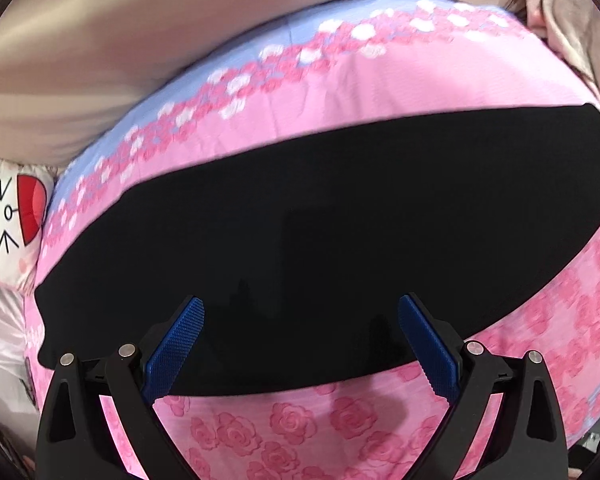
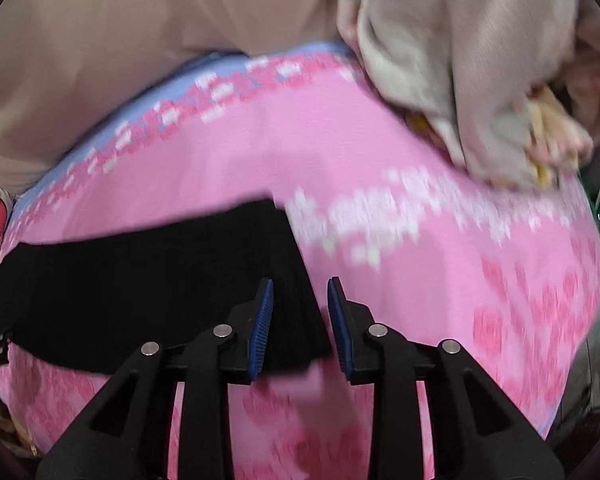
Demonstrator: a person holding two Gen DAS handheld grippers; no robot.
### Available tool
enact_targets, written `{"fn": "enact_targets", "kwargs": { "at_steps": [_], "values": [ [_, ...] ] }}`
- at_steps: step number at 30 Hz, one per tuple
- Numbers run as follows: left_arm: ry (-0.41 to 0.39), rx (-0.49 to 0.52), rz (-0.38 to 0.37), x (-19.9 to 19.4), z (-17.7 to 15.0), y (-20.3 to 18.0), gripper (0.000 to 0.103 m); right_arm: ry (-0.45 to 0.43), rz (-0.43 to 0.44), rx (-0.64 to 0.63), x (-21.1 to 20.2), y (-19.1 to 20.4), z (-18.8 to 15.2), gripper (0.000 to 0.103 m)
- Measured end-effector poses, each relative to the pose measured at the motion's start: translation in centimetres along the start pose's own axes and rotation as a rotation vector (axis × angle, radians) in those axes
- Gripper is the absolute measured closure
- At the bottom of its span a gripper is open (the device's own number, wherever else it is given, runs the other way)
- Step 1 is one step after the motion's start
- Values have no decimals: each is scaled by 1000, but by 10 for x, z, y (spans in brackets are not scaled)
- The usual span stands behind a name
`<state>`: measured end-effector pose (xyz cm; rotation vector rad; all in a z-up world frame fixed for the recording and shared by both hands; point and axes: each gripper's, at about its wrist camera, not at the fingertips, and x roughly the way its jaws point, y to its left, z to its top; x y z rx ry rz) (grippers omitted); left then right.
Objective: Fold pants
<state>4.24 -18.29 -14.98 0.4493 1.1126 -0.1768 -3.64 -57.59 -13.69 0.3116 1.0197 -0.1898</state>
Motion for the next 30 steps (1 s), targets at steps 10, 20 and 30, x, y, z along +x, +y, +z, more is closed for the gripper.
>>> {"fn": "enact_targets", "kwargs": {
  "at_steps": [10, 20, 30],
  "values": [
    [-17, -2, 4, -6, -10, 6, 7, -1, 0, 59, 19, 10, -14, 39],
    [17, -125, 60, 6, -24, 65, 7, -45, 40, 122, -2, 43, 2, 83],
    [23, -278, 110, 38, -51, 187, 7, -91, 157, -68, -46, 213, 38, 83]
  ]
}}
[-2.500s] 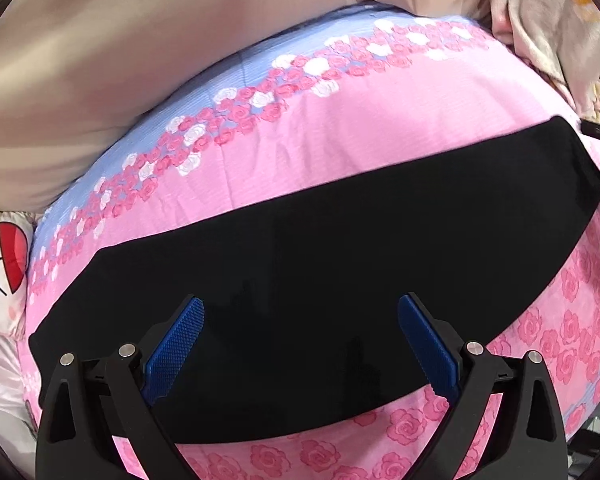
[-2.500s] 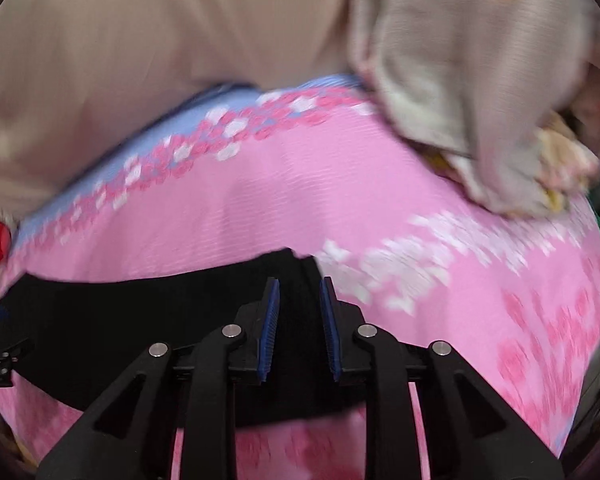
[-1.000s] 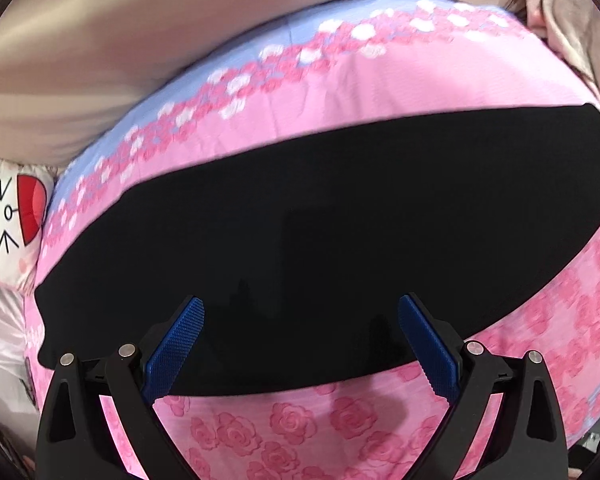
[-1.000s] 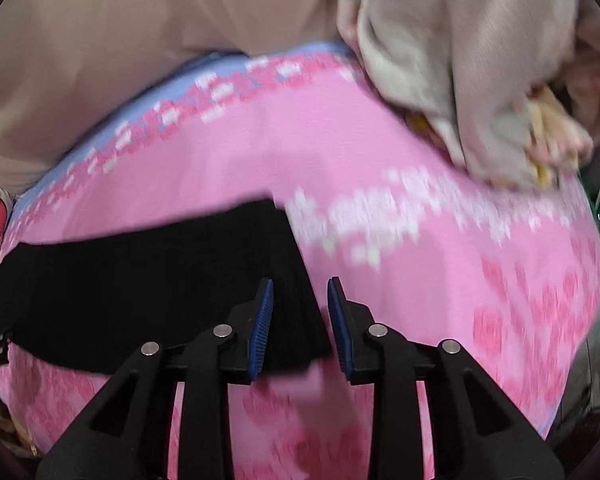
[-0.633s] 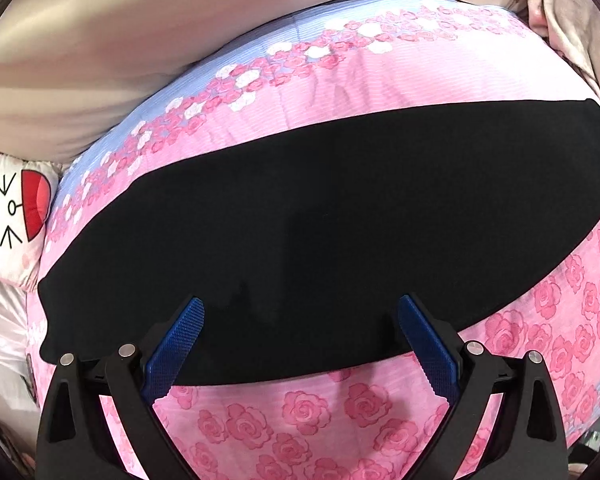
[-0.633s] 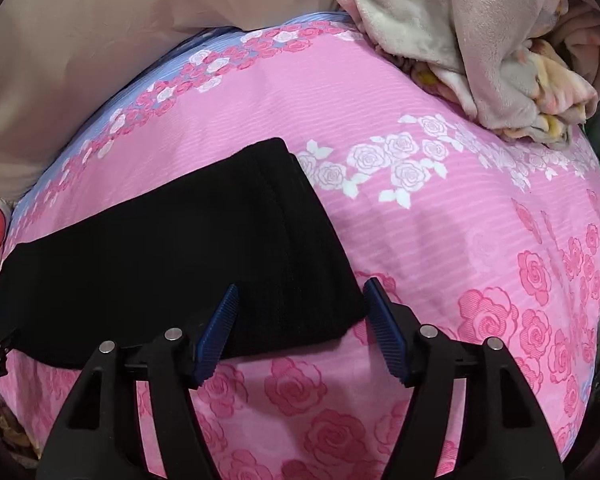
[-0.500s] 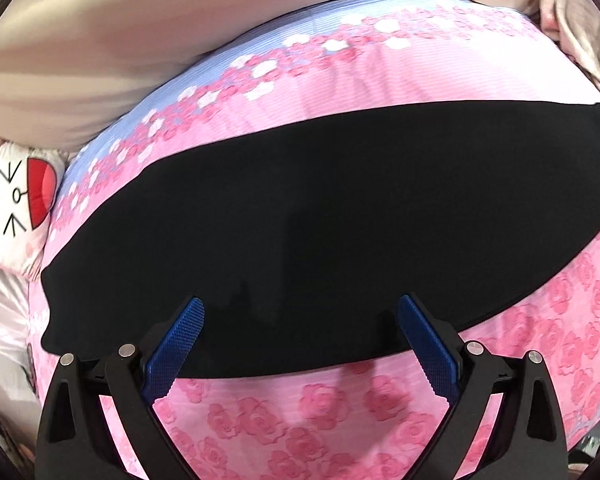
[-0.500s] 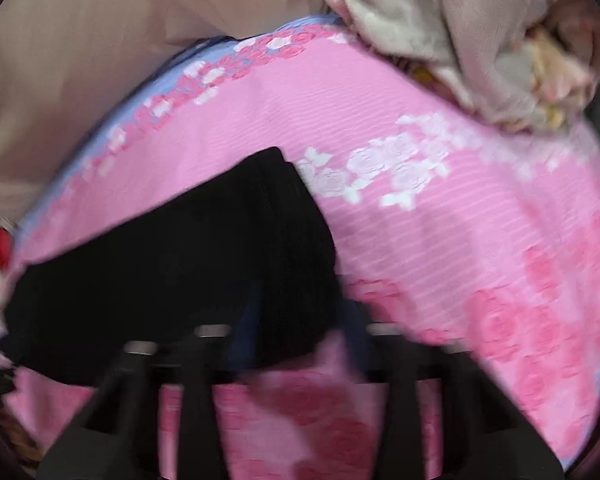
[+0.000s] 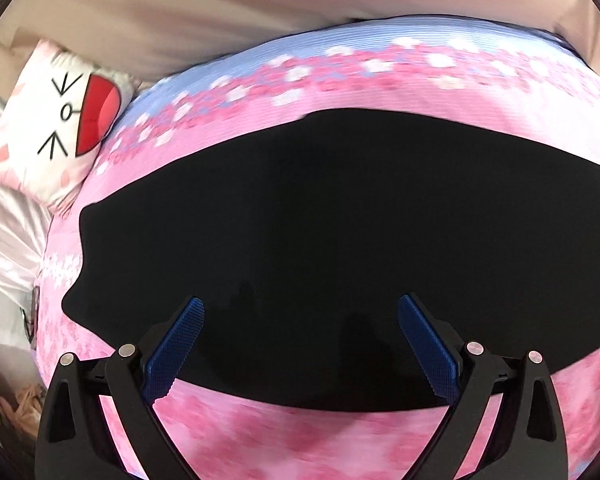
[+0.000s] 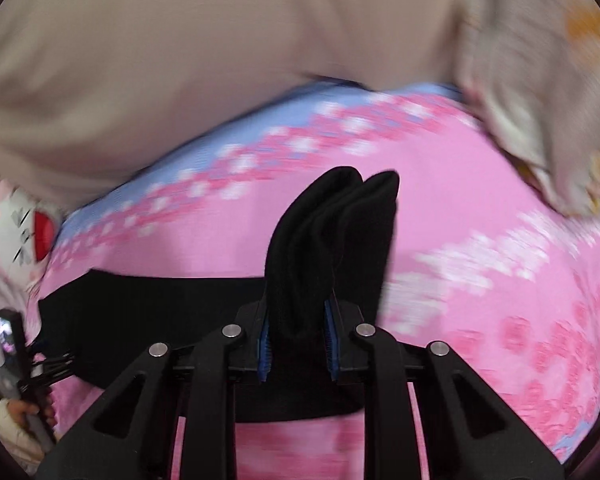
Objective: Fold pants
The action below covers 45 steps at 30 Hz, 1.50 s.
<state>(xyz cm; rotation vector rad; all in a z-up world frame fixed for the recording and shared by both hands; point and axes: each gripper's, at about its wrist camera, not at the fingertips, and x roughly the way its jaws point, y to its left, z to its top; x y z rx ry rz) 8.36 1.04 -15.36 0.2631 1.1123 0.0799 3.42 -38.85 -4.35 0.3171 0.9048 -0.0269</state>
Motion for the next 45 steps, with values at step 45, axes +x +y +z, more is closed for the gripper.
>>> {"fn": "enact_targets", "kwargs": {
  "at_steps": [45],
  "values": [
    [-18, -197, -148, 54, -54, 232, 7, 369, -23, -493, 174, 377, -122, 68]
  ]
}}
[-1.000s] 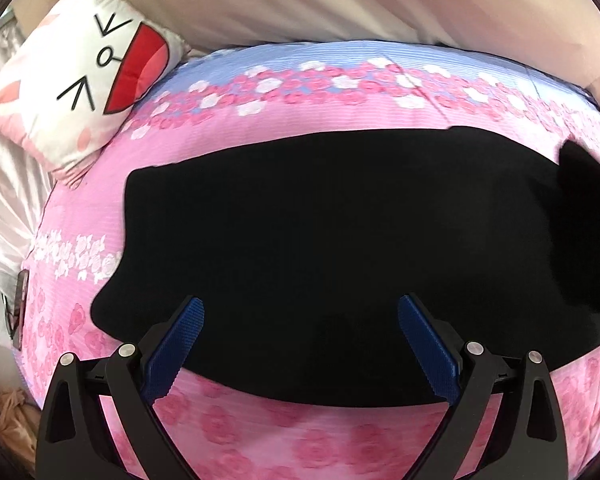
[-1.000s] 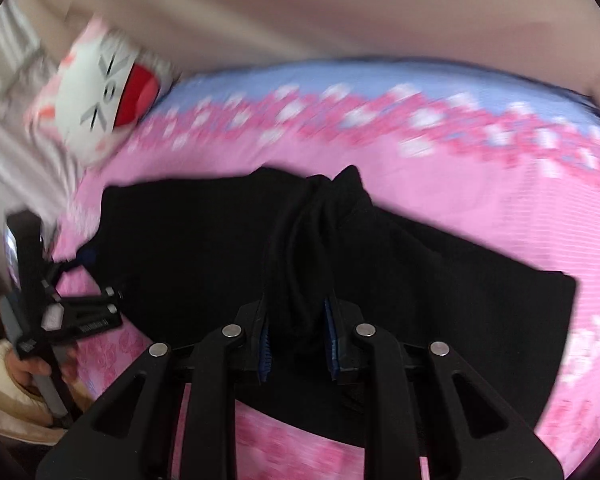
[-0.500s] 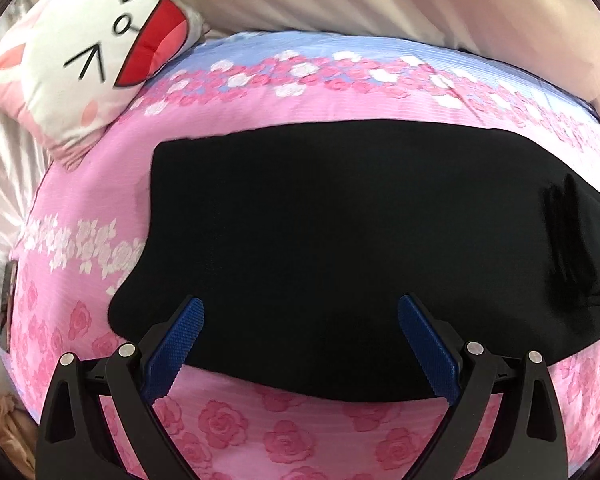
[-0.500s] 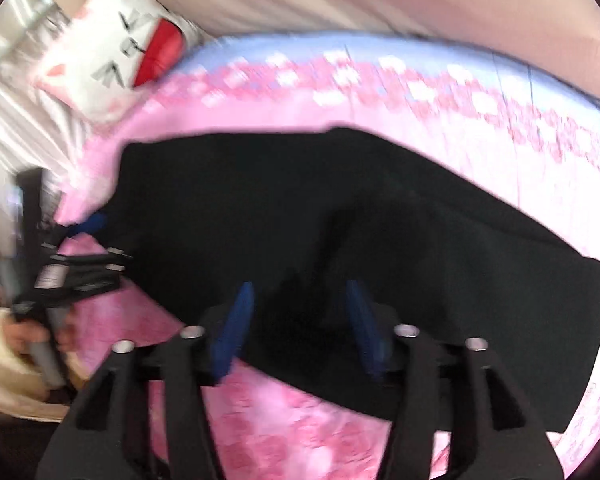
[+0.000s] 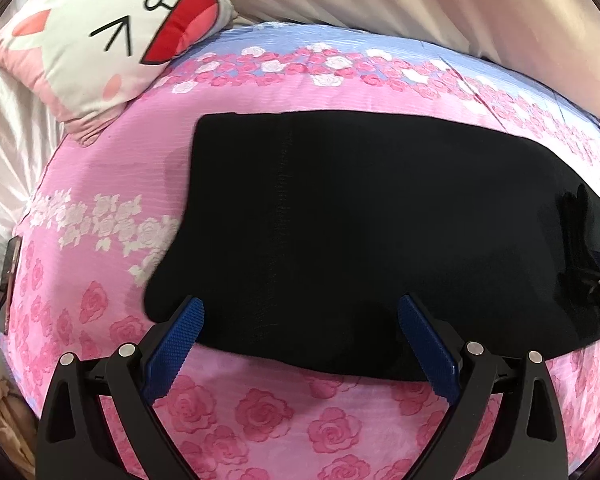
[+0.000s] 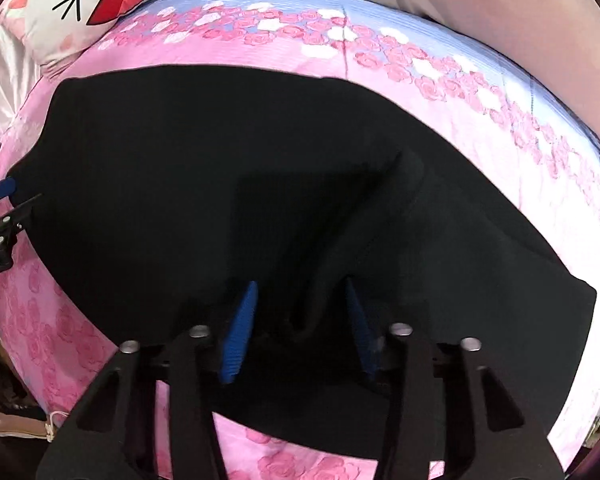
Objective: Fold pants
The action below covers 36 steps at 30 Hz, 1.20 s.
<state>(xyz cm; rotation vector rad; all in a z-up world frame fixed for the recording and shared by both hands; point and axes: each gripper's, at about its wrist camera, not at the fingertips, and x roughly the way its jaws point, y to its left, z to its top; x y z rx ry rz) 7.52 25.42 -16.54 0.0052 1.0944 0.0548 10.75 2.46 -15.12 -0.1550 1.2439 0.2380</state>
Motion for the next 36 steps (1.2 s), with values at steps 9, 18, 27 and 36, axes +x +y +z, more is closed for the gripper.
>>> {"fn": "enact_targets", "kwargs": {
  "at_steps": [9, 18, 27, 36],
  "values": [
    [-75, -75, -14, -32, -15, 39, 7, -162, 68, -138, -51, 77, 39, 31],
    [10, -298, 184, -48, -61, 137, 8, -132, 153, -605, 9, 274, 54, 29],
    [40, -454, 248, -66, -104, 175, 8, -84, 105, -637, 66, 312, 46, 33],
    [-21, -379, 198, -67, -64, 146, 8, -70, 373, -135, 25, 212, 82, 88]
  ]
}}
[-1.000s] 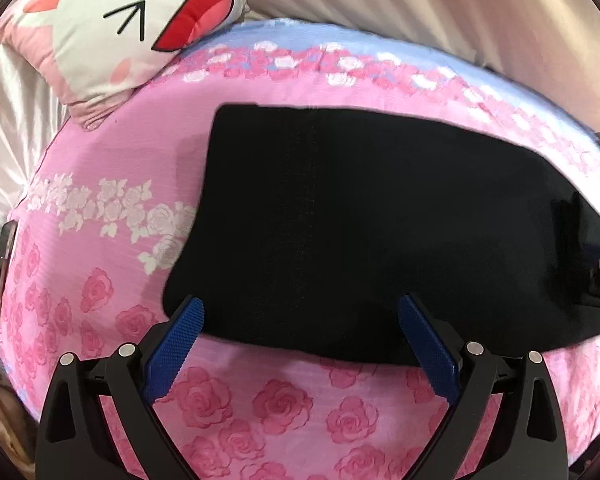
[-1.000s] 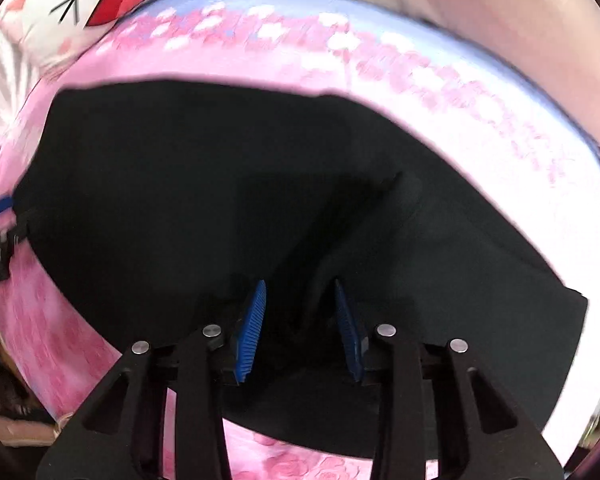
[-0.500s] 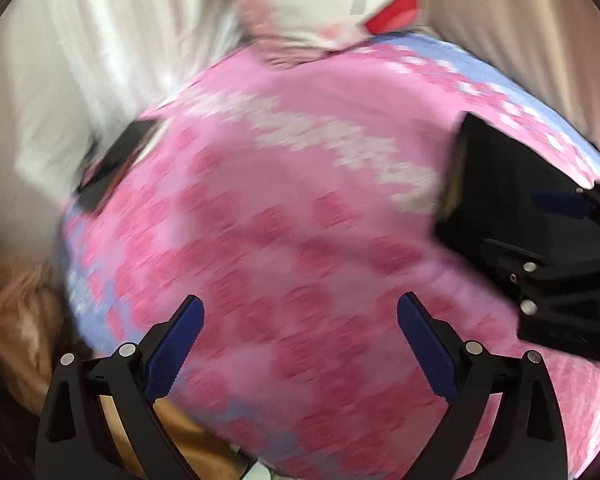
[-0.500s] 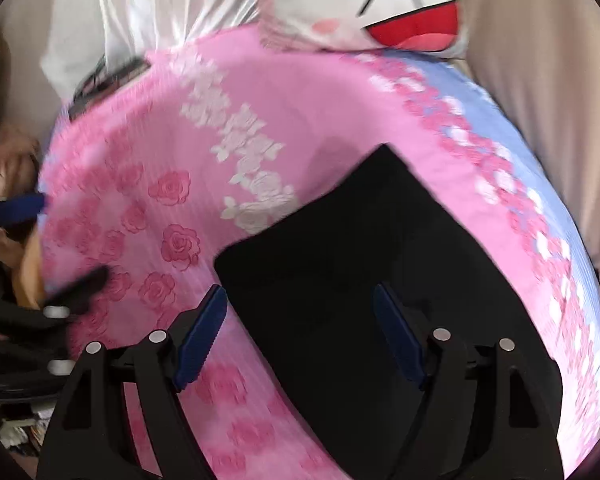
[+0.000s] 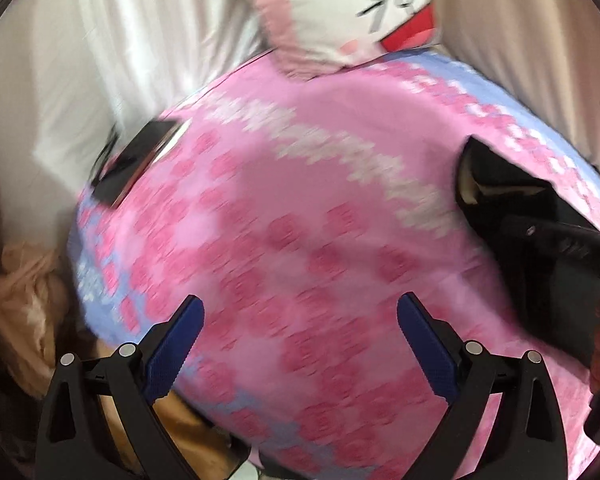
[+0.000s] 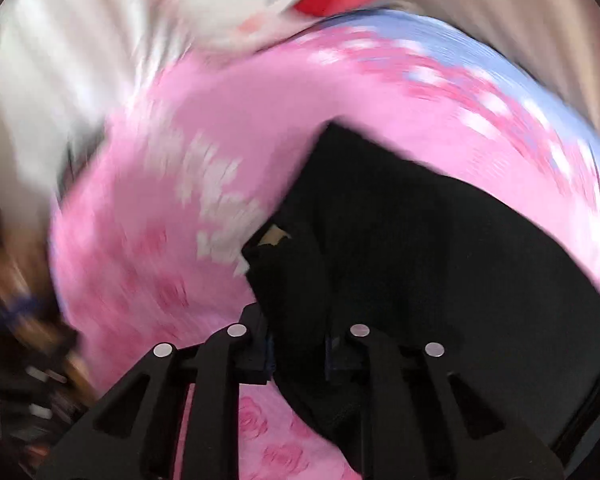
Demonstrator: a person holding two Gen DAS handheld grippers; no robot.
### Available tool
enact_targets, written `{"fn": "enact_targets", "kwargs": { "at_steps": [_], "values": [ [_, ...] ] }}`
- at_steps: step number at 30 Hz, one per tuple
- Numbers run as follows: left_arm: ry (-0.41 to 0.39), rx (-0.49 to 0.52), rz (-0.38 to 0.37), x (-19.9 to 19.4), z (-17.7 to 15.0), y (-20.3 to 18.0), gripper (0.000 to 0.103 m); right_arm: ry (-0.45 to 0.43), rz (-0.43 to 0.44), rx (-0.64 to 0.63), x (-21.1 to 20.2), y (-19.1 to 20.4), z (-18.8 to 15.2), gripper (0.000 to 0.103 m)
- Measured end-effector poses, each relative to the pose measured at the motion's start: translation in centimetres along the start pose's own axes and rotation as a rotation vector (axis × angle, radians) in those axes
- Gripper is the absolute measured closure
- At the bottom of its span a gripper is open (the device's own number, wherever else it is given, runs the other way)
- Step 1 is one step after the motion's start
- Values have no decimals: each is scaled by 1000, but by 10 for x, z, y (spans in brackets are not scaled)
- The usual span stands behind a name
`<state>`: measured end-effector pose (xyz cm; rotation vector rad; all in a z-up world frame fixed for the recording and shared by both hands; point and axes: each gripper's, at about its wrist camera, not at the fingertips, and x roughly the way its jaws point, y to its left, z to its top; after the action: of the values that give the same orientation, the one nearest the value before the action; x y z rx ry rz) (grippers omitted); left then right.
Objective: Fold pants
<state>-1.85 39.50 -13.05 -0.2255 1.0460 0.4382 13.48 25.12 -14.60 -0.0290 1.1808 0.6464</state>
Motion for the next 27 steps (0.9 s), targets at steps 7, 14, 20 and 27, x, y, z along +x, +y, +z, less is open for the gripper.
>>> {"fn": "enact_targets", "kwargs": {
  "at_steps": [7, 14, 20, 27],
  "values": [
    [-79, 190, -129, -18, 32, -101, 8, -209, 161, 412, -127, -131, -34, 88],
    [-145, 444, -283, -51, 25, -244, 8, -344, -57, 721, -230, -279, -167, 88],
    [-83, 607, -377, -66, -23, -361, 7, -317, -119, 958, -228, -377, -293, 87],
    [7, 742, -321, -58, -85, -439, 7, -381, 75, 953, -236, -396, -310, 28]
  ]
}}
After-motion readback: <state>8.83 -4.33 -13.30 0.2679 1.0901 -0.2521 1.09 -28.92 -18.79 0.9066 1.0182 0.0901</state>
